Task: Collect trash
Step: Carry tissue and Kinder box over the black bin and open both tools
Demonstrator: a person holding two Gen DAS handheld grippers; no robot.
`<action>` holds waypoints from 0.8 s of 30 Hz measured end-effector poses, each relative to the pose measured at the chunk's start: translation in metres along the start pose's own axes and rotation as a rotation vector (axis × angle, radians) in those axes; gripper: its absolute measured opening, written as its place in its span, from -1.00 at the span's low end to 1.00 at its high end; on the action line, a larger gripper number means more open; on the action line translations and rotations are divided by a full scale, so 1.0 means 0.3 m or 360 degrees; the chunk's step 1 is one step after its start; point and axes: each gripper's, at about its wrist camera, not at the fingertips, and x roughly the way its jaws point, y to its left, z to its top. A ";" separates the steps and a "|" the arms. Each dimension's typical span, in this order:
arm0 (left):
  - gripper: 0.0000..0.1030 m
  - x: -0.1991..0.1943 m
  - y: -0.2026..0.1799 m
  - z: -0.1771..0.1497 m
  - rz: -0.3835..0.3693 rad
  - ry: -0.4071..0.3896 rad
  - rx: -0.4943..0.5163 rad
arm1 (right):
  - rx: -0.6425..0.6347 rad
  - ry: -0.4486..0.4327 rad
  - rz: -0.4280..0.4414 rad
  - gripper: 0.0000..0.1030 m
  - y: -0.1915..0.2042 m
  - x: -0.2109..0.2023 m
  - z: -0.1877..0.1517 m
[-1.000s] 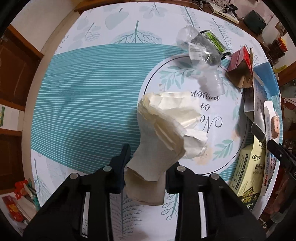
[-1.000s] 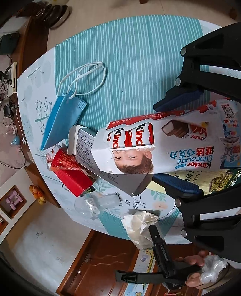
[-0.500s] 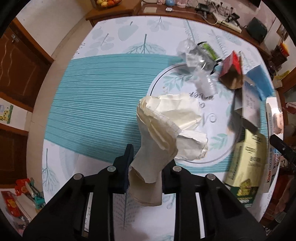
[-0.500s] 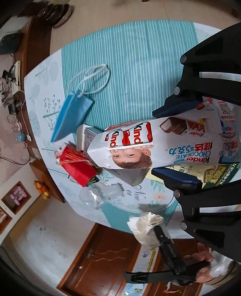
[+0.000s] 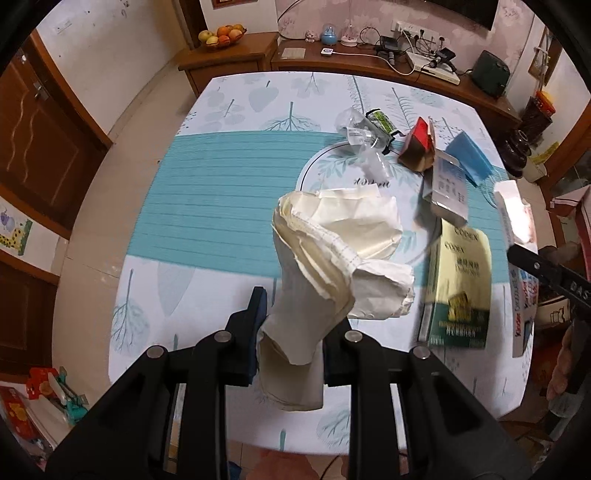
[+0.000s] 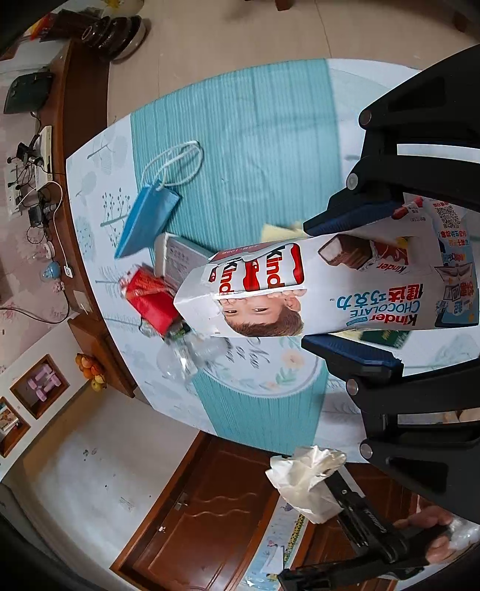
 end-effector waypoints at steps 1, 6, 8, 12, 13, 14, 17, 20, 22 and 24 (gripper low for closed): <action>-0.59 -0.025 0.010 -0.025 0.0000 -0.0011 0.0008 | 0.0002 -0.0006 0.0001 0.05 0.016 -0.011 -0.018; -0.59 -0.103 0.057 -0.114 -0.0014 -0.0059 0.0060 | 0.0002 -0.0039 0.0015 0.05 0.095 -0.061 -0.102; -0.59 -0.139 0.080 -0.155 -0.0036 -0.0077 0.0076 | -0.0005 -0.0057 0.0021 0.05 0.131 -0.085 -0.141; -0.59 -0.201 0.136 -0.228 -0.0090 -0.0119 0.0123 | -0.0006 -0.0108 0.0026 0.05 0.217 -0.144 -0.249; -0.59 -0.211 0.146 -0.240 -0.0100 -0.0128 0.0134 | -0.0008 -0.0122 0.0022 0.05 0.235 -0.157 -0.275; -0.59 -0.227 0.163 -0.258 -0.0116 -0.0144 0.0152 | -0.0005 -0.0139 0.0016 0.05 0.257 -0.171 -0.308; -0.59 -0.269 0.210 -0.307 -0.0160 -0.0187 0.0210 | 0.0026 -0.0202 -0.0008 0.05 0.324 -0.216 -0.425; -0.59 -0.307 0.262 -0.371 -0.0208 -0.0217 0.0269 | 0.0068 -0.0248 -0.0026 0.05 0.379 -0.247 -0.532; -0.59 -0.325 0.299 -0.414 -0.0250 -0.0227 0.0299 | 0.0098 -0.0282 -0.0052 0.05 0.434 -0.268 -0.631; -0.59 -0.337 0.343 -0.470 -0.0303 -0.0224 0.0321 | 0.0121 -0.0304 -0.0072 0.05 0.473 -0.279 -0.710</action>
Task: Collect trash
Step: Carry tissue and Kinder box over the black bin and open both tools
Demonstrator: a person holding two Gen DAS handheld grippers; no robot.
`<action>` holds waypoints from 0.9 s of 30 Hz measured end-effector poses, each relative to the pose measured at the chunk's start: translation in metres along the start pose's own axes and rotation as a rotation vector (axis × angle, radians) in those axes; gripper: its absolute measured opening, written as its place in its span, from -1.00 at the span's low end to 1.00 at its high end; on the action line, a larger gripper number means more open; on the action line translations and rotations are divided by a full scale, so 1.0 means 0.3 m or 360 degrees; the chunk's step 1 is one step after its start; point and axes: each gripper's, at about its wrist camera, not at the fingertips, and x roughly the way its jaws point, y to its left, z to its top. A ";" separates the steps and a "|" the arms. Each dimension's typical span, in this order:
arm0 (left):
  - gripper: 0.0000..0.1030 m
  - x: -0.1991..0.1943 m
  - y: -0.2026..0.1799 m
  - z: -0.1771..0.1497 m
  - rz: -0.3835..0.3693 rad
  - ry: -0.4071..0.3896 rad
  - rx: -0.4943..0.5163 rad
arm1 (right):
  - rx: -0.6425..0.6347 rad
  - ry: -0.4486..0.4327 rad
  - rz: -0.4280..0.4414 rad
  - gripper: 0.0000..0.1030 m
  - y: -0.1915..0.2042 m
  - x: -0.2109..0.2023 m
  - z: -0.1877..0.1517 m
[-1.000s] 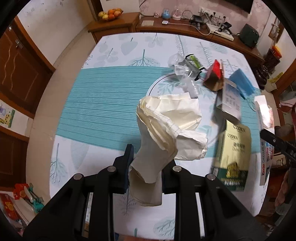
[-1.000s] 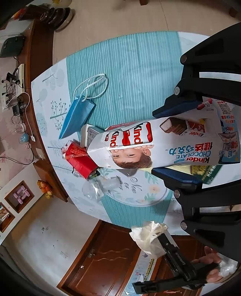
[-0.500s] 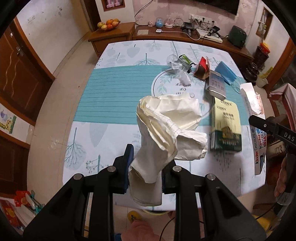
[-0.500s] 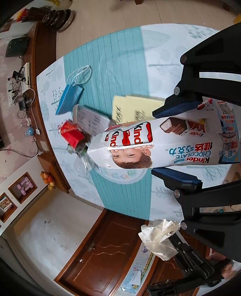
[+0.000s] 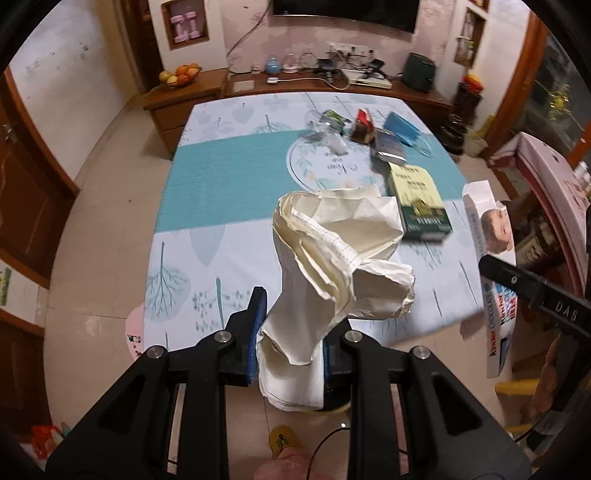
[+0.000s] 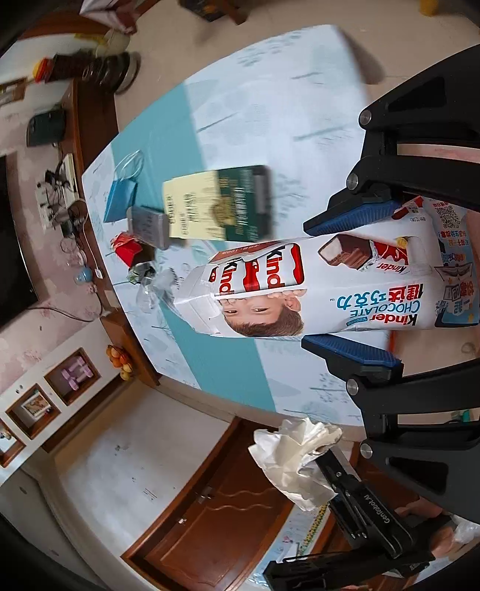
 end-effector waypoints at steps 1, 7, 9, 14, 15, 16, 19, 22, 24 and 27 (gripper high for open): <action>-0.59 -0.007 0.008 -0.025 -0.0017 0.0003 0.0007 | 0.0015 -0.0012 -0.0017 0.05 0.020 -0.018 -0.052; -0.59 -0.019 0.033 -0.199 -0.0124 0.0074 0.0147 | 0.0090 -0.0058 -0.0100 0.05 0.077 -0.090 -0.308; -0.59 -0.010 0.024 -0.247 -0.0138 0.0104 0.0197 | 0.0128 -0.0042 -0.0130 0.05 0.078 -0.102 -0.388; -0.59 0.024 -0.019 -0.349 -0.0183 0.0175 0.0277 | 0.0197 0.0055 -0.0190 0.05 0.065 -0.105 -0.562; -0.59 0.037 -0.029 -0.373 -0.0187 0.0193 0.0298 | 0.0200 0.0074 -0.0196 0.05 0.059 -0.098 -0.580; -0.59 0.049 -0.038 -0.392 -0.0187 0.0209 0.0315 | 0.0205 0.0094 -0.0202 0.05 0.048 -0.084 -0.593; -0.59 0.113 -0.068 -0.466 -0.0183 0.0311 0.0368 | 0.0242 0.0176 -0.0211 0.05 0.018 -0.029 -0.663; -0.59 0.179 -0.094 -0.538 -0.0154 0.0394 0.0413 | 0.0294 0.0260 -0.0193 0.05 -0.020 0.041 -0.714; -0.59 0.243 -0.107 -0.594 -0.0149 0.0468 0.0413 | 0.0315 0.0328 -0.0183 0.05 -0.051 0.110 -0.753; -0.59 0.359 -0.126 -0.673 -0.0129 0.0547 0.0410 | 0.0322 0.0436 -0.0174 0.05 -0.094 0.226 -0.813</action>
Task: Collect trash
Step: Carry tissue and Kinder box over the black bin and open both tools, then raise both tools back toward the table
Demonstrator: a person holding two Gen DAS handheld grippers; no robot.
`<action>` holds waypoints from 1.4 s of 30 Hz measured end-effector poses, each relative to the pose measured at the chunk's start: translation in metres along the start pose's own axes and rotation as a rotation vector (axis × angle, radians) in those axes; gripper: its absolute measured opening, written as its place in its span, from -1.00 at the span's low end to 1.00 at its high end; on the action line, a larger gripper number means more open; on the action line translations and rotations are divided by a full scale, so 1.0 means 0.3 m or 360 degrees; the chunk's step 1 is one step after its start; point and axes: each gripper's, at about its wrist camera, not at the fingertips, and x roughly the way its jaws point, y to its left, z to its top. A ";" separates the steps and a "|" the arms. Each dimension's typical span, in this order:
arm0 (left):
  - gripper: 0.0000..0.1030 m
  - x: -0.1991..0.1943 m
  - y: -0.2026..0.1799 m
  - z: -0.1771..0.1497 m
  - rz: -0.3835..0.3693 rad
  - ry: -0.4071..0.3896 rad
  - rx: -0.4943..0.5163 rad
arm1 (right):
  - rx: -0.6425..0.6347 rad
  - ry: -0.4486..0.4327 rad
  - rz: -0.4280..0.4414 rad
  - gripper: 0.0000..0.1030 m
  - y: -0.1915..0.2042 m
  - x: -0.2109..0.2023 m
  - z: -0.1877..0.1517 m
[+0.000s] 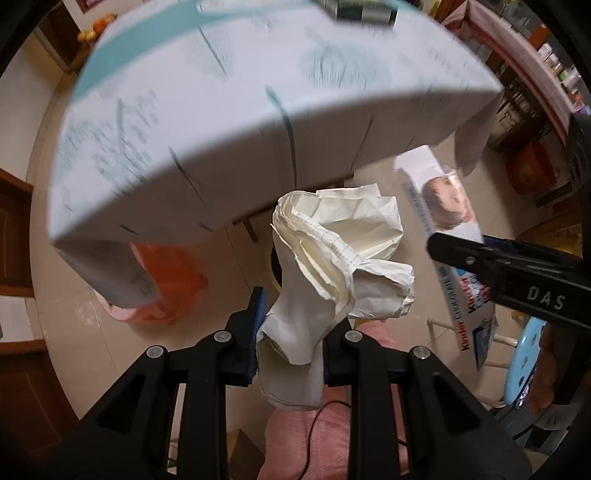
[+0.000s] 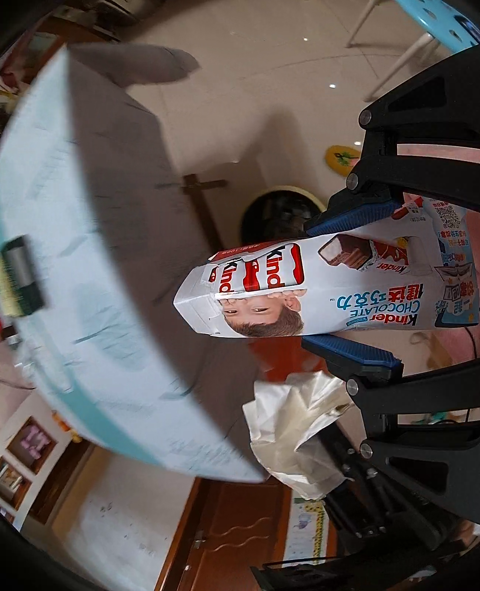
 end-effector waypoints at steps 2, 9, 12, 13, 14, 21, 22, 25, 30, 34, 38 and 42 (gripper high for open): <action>-0.59 0.100 -0.011 -0.017 0.0027 0.0044 -0.0002 | -0.0016 0.0071 -0.0010 0.05 -0.023 0.094 -0.011; -0.56 0.504 -0.006 -0.026 0.0049 0.0211 -0.0094 | 0.0069 0.0304 -0.0073 0.07 -0.179 0.486 -0.047; -0.53 0.653 -0.006 -0.008 0.0068 0.0251 -0.0110 | 0.0107 0.0372 -0.0094 0.10 -0.247 0.654 -0.044; -0.52 0.711 -0.006 0.002 0.0077 0.0262 -0.0108 | 0.0111 0.0384 -0.0102 0.12 -0.258 0.688 -0.039; -0.51 0.743 -0.006 0.007 0.0082 0.0266 -0.0105 | 0.0122 0.0406 -0.0111 0.13 -0.284 0.750 -0.035; 0.00 0.922 -0.017 0.028 0.0097 0.0297 -0.0081 | 0.0173 0.0452 -0.0117 0.35 -0.386 0.989 0.038; 0.01 0.936 -0.020 0.028 0.0106 0.0298 -0.0069 | 0.0181 0.0474 -0.0108 0.35 -0.396 1.020 0.045; 0.01 0.955 -0.021 0.021 0.0113 0.0299 -0.0061 | 0.0187 0.0460 -0.0117 0.36 -0.412 1.057 0.061; 0.01 0.948 -0.015 0.007 0.0144 0.0296 -0.0065 | 0.0233 0.0429 -0.0092 0.36 -0.422 1.075 0.065; 0.01 0.923 -0.006 0.000 0.0153 0.0307 -0.0095 | 0.0239 0.0410 -0.0065 0.36 -0.413 1.066 0.055; 0.01 0.880 0.006 0.005 0.0161 0.0287 -0.0128 | 0.0205 0.0400 -0.0064 0.36 -0.384 1.023 0.039; 0.01 0.819 0.020 0.015 0.0165 0.0260 -0.0164 | 0.0178 0.0366 -0.0062 0.36 -0.351 0.958 0.039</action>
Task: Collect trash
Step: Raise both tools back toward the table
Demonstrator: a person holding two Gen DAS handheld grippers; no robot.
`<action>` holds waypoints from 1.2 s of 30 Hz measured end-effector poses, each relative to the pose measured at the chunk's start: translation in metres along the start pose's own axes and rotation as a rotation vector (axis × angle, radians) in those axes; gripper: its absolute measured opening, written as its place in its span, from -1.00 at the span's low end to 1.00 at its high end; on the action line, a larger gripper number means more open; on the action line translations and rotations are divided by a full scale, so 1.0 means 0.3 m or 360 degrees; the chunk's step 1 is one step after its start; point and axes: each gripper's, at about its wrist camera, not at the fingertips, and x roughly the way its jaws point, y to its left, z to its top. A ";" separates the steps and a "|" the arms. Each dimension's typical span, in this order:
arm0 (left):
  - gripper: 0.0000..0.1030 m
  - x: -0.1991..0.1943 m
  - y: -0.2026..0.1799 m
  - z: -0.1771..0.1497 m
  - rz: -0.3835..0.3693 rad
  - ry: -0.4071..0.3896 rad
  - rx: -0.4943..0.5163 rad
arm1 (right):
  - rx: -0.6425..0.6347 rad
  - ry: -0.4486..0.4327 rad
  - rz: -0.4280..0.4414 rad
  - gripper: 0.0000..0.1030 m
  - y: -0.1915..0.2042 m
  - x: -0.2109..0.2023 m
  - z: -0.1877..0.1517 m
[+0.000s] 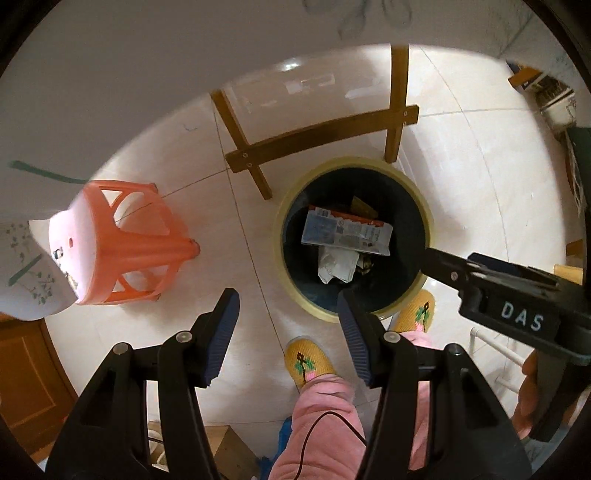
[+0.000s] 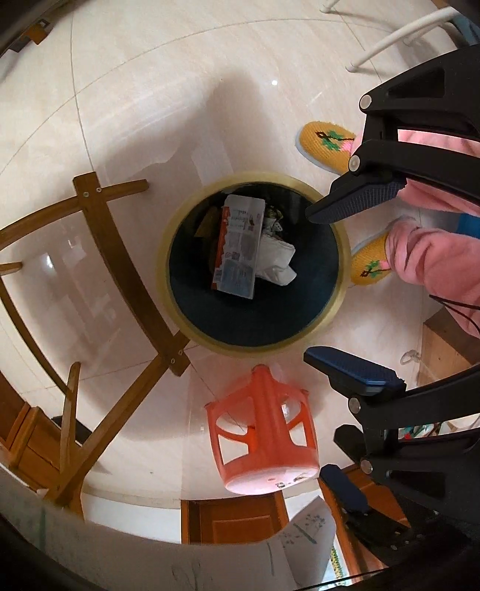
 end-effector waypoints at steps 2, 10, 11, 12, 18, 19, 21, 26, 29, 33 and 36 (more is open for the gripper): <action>0.01 -0.044 0.010 -0.001 -0.0004 -0.0019 -0.0018 | -0.0007 -0.0023 -0.0001 0.36 0.014 -0.042 -0.010; 0.01 -0.301 0.045 -0.029 -0.0027 -0.0103 -0.0033 | -0.0028 -0.0117 0.0010 0.36 0.090 -0.274 -0.064; 0.01 -0.353 0.051 -0.038 -0.0037 -0.0119 -0.0031 | -0.0034 -0.0129 0.0011 0.36 0.104 -0.312 -0.074; 0.01 -0.390 0.053 -0.045 -0.0045 -0.0132 -0.0029 | -0.0041 -0.0149 0.0013 0.36 0.125 -0.366 -0.090; 0.01 -0.672 0.084 -0.090 -0.0082 -0.0266 0.0015 | -0.0080 -0.0242 0.0054 0.36 0.218 -0.618 -0.175; 0.01 -0.717 0.090 -0.095 -0.0087 -0.0289 0.0023 | -0.0088 -0.0255 0.0059 0.36 0.235 -0.650 -0.186; 0.01 -0.799 0.104 -0.102 -0.0097 -0.0336 0.0035 | -0.0106 -0.0292 0.0069 0.36 0.275 -0.732 -0.217; 0.01 -0.999 0.138 -0.120 -0.0108 -0.0460 0.0080 | -0.0155 -0.0411 0.0084 0.36 0.366 -0.917 -0.285; 0.01 -1.102 0.154 -0.120 -0.0114 -0.0546 0.0110 | -0.0173 -0.0495 0.0085 0.36 0.413 -1.032 -0.317; 0.02 -1.230 0.177 -0.098 -0.0133 -0.0664 0.0140 | -0.0179 -0.0623 0.0075 0.36 0.456 -1.177 -0.337; 0.07 -1.307 0.197 -0.071 -0.0146 -0.0742 0.0150 | -0.0184 -0.0718 0.0046 0.36 0.481 -1.263 -0.338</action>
